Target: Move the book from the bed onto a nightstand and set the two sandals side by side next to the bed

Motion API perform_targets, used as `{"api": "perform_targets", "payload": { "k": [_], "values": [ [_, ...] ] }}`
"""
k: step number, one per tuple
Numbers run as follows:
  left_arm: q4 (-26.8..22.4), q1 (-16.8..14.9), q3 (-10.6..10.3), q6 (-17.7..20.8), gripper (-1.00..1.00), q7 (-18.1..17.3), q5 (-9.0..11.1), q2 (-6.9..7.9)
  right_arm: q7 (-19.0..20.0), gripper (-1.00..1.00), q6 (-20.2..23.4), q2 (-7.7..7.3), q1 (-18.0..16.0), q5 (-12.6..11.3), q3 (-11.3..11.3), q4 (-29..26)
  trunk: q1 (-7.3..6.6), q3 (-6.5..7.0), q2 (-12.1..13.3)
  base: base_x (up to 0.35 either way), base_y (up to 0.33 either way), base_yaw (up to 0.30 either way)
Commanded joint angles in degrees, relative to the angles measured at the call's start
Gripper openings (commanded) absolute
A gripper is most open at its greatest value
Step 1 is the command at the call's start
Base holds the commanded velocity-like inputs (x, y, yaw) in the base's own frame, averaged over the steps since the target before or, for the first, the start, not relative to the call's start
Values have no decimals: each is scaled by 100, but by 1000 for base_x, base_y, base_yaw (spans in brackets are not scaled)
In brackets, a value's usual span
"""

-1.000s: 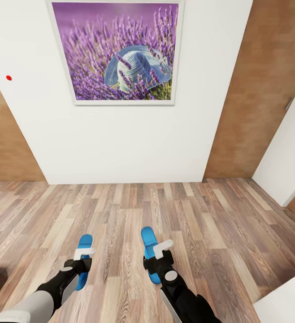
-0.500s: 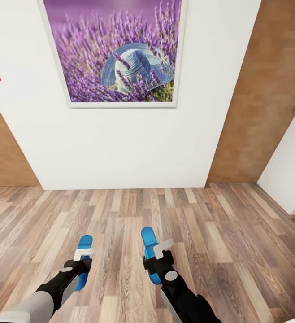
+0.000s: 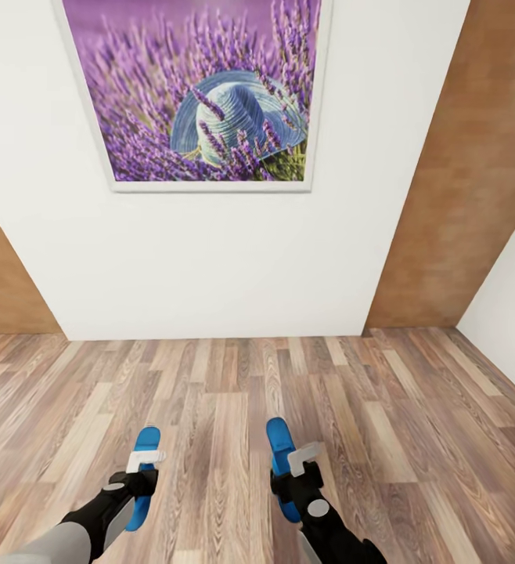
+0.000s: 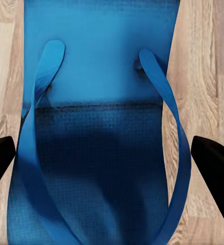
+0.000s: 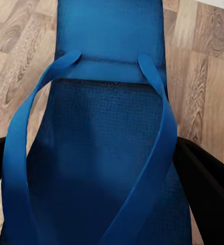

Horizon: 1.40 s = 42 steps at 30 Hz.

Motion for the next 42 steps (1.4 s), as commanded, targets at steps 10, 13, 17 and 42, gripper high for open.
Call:
{"api": "perform_targets", "payload": {
  "k": [10,13,17,42],
  "values": [
    [54,611,-33,16,-100,42,93,-24,-29,-100,-270,-40,30,-32,-111,865,3,-5,-4,266,0,0],
    [59,757,-18,26,-100,49,98,-49,-27,-100,-281,-32,33,-33,-112,1014,3,-5,-4,113,0,0],
    [54,978,3,17,-100,42,117,-153,-21,-100,-287,-18,35,-33,-108,1250,3,-5,-4,48,0,0],
    [53,1314,59,-436,-100,35,147,-293,12,-100,-716,-64,35,-30,-459,2565,-414,336,758,4,0,0]
  ]
}}
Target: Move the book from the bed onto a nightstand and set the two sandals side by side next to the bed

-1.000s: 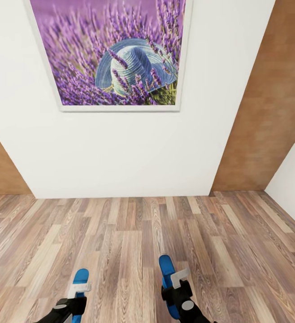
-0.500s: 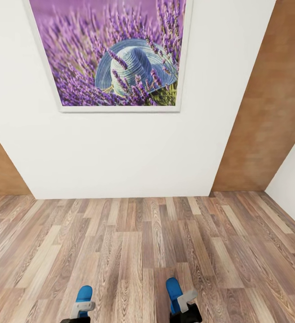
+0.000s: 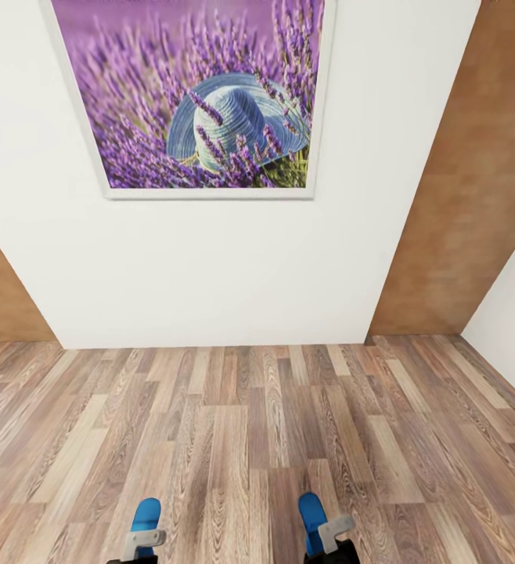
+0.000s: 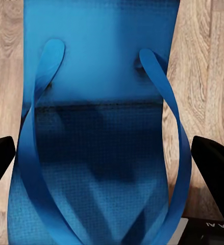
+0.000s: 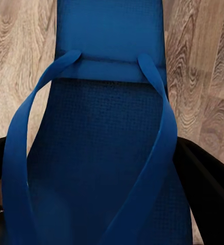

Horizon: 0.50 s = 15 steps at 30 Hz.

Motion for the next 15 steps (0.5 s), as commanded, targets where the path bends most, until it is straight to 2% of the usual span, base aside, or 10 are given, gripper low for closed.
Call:
{"api": "perform_targets", "payload": {
  "k": [1,6,15],
  "values": [
    [5,-1,-31,-32,-100,16,60,2,-38,-100,26,-5,-4,-22,22,17,-22,12,37,0,0,0],
    [5,3,-27,-49,-100,31,59,3,-30,-100,19,-54,-4,-14,-20,96,-132,106,237,0,0,12],
    [5,4,7,-62,-100,47,62,10,-34,-100,-191,-163,-4,-13,-28,152,-329,327,598,0,0,102]
  ]
}}
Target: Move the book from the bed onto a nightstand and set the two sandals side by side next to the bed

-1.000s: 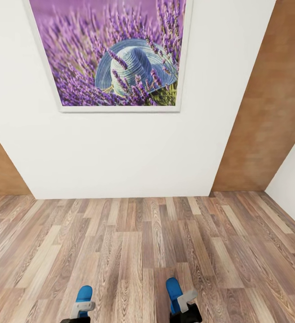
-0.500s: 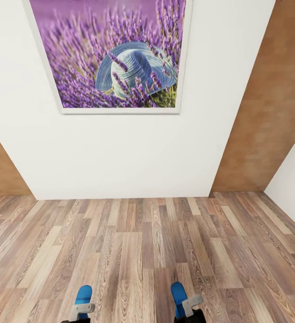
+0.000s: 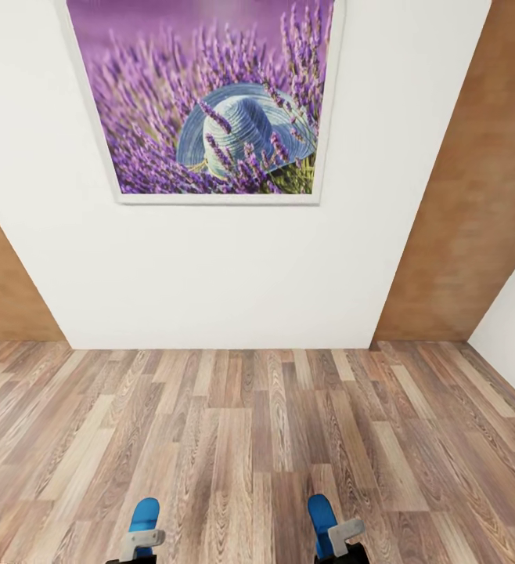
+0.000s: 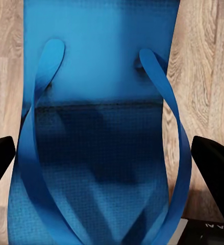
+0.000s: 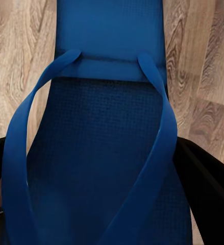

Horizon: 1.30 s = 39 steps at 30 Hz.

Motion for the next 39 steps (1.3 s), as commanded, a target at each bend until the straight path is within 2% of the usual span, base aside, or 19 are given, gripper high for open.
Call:
{"api": "perform_targets", "payload": {
  "k": [1,4,6,10,22,31,39],
  "values": [
    [6,-4,-24,-22,-100,13,62,1,-39,-100,-2,-7,-4,-27,47,3,-21,20,36,0,0,117],
    [6,-4,-10,-35,-100,22,84,2,-39,-100,-34,-31,-4,-26,42,15,-87,98,156,0,0,128],
    [6,-4,23,-95,-100,79,179,3,-39,-100,-44,-67,-4,-26,42,19,-131,150,237,0,0,141],
    [6,-4,58,-189,-100,400,347,-1,-39,-100,-53,-114,-4,-33,40,22,-219,255,397,0,0,147],
    [6,-4,67,-244,-100,509,391,3,-32,-100,-57,-139,-4,-50,33,30,-483,571,878,0,0,150],
    [-1,-4,58,-309,-100,511,389,1,-24,-100,-60,-132,-4,-44,47,44,-483,646,878,17,-1,120],
    [-2,-4,52,-335,-100,505,359,3,-22,-100,-58,-130,-4,-43,49,49,-483,677,878,154,-90,27]
  ]
}}
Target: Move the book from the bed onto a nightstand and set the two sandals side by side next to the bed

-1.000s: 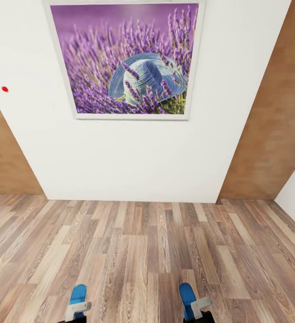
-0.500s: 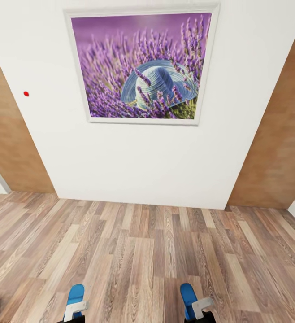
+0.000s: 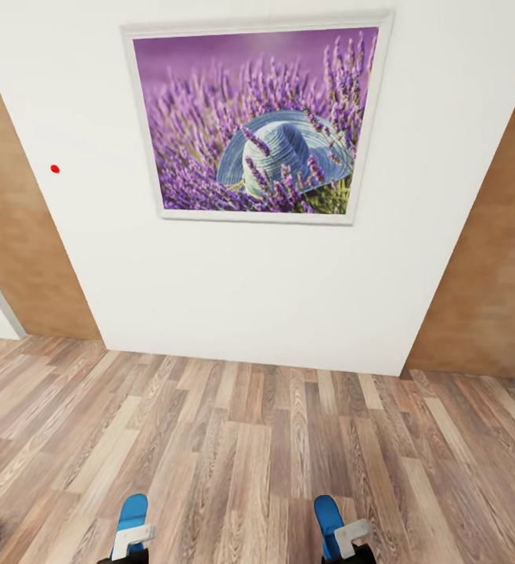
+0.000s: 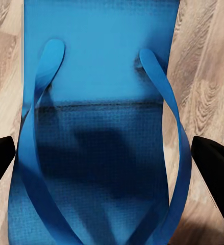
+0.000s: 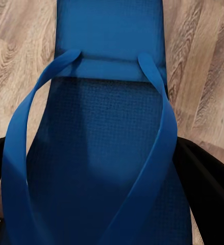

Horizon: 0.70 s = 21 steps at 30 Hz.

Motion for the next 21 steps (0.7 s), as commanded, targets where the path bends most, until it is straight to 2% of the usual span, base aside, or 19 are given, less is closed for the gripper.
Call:
{"api": "perform_targets", "payload": {
  "k": [1,11,21],
  "values": [
    [4,-5,-20,-22,-100,9,49,1,-36,-100,4,-2,-5,-27,45,0,4,-9,-8,219,-164,5],
    [4,-5,-22,-24,-100,8,47,1,-36,-100,3,5,-5,-27,46,1,4,-7,-8,253,-177,1],
    [4,-5,-14,-24,-100,8,52,1,-37,-100,4,12,-5,-24,48,1,4,-7,-8,325,-34,0]
  ]
}}
